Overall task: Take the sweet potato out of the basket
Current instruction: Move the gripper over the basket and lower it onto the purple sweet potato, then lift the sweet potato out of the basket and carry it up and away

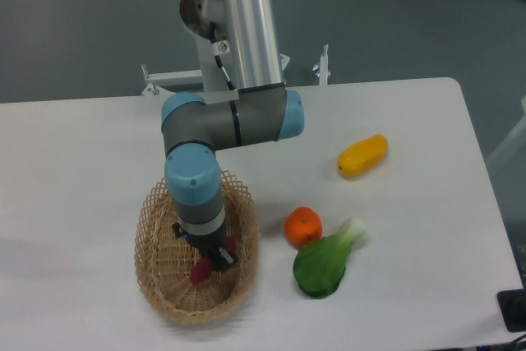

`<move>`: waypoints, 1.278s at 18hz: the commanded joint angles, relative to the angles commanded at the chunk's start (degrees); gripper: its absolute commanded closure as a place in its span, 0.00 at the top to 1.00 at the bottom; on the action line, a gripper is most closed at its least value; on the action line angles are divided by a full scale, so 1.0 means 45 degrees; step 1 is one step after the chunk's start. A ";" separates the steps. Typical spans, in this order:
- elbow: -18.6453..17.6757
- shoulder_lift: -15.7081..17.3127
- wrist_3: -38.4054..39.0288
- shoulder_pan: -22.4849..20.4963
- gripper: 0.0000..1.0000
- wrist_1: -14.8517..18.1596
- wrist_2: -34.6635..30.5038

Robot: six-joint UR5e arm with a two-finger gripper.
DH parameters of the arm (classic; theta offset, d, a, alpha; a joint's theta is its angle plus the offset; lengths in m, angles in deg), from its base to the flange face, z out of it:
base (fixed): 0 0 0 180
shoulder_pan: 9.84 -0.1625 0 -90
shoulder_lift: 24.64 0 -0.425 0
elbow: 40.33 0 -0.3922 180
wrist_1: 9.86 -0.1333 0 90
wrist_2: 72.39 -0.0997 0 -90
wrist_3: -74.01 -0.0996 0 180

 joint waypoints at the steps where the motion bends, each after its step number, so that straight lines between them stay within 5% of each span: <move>1: 0.0019 0.0136 -0.0020 0.0000 0.28 0.0019 0.0000; 7: 0.0078 0.1619 -0.1052 -0.0837 0.28 0.0487 0.0020; 11: 0.0370 0.2694 -0.2283 -0.2379 0.28 0.1949 0.0058; 15: 0.1034 0.2948 -0.4155 -0.3922 0.28 0.3357 0.0039; 23: 0.1172 0.3711 -0.7187 -0.6093 0.28 0.4296 0.0098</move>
